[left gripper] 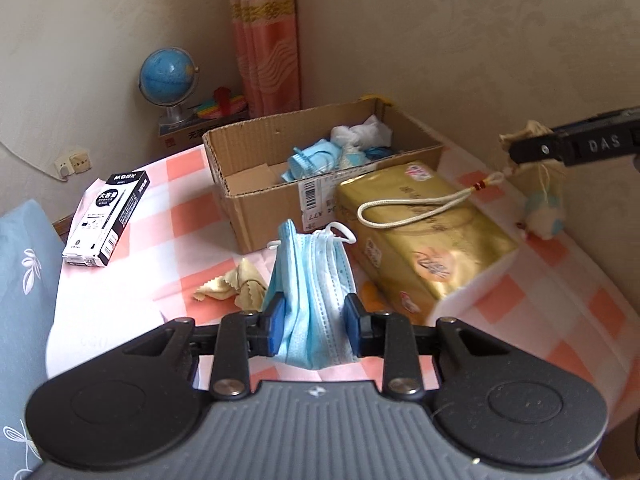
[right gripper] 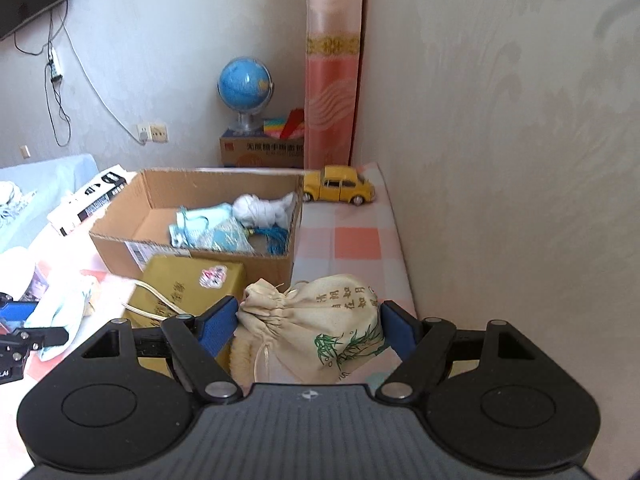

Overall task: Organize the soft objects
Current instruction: 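Carry the blue mask into the box with the left gripper while the right gripper lifts the pouch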

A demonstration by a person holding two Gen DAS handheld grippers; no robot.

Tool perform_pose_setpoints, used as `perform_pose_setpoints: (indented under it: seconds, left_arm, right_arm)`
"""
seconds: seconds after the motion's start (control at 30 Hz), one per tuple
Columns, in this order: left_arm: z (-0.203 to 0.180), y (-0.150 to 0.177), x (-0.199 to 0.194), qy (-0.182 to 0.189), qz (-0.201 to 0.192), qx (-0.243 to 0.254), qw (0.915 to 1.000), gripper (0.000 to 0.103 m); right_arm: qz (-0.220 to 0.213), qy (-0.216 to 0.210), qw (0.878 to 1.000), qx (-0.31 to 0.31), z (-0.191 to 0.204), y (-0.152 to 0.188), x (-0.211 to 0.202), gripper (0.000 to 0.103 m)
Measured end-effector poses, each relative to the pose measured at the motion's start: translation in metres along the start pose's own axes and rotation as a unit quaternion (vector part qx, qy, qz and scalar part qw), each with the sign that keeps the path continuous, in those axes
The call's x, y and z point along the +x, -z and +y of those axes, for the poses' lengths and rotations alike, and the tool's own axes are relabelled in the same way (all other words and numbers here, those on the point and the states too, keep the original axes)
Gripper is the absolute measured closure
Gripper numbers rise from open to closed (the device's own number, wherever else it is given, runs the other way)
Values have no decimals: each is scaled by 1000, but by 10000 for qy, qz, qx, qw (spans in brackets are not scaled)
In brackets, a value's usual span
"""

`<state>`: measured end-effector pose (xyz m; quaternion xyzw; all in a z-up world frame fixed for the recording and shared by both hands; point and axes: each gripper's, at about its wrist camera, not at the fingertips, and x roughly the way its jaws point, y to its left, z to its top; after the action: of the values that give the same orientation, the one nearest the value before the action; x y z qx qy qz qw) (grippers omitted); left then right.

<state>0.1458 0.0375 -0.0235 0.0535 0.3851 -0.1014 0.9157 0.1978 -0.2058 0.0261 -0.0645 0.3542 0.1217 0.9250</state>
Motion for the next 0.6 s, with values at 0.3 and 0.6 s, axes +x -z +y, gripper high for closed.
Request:
perform_pose_setpoints:
  seconds: [0.3,0.6]
  left_arm:
    - [5,-19,-26,195,33,110,9997,74]
    - [9,-84,-2,116,-202,155,9996,73]
  right_arm:
    - [-358,-128,9993,-37,3,-10,-40,22]
    - [-599,-238,9979,-108,2,-27,-56,22]
